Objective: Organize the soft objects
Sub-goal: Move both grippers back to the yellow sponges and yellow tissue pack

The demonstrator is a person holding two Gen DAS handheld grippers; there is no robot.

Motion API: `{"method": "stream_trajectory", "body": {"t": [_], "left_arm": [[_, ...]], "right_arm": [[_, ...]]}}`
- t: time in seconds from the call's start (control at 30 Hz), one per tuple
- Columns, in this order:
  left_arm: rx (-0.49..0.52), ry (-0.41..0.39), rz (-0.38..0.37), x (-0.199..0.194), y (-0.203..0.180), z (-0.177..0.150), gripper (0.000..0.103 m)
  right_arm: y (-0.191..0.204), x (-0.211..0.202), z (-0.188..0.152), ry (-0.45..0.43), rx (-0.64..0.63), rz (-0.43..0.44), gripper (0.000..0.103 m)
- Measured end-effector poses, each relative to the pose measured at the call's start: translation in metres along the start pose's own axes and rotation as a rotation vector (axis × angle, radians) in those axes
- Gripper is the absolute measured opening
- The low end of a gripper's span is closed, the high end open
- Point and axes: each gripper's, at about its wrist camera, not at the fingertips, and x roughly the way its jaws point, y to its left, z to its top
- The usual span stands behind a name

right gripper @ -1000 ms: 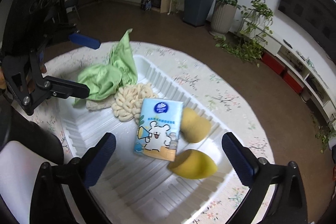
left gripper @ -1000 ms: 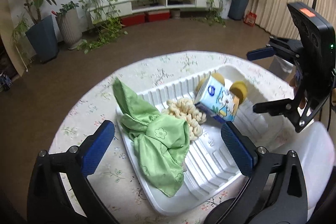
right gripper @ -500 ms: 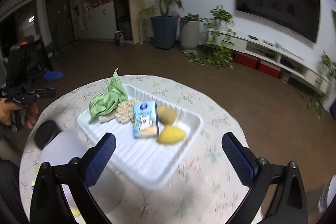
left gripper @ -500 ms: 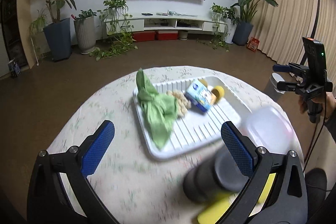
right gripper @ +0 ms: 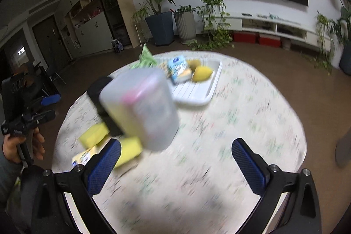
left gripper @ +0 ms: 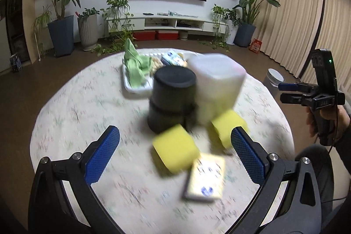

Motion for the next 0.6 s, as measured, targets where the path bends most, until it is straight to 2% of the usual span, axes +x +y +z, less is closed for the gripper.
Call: {"method": "stream_trajectory", "body": {"t": [0.3, 0.6], "left_arm": [[-0.03, 0.029, -0.022, -0.019, -0.021, -0.038, 0.103], [-0.031, 0.094, -0.065, -0.017, -0.054, -0.082, 0.103]], "right_arm": [[0.035, -0.012, -0.05, 0.038, 0.047, 0.027, 0.103], [0.059, -0.012, -0.093, 0.086, 0.102, 0.049, 0.103]]}}
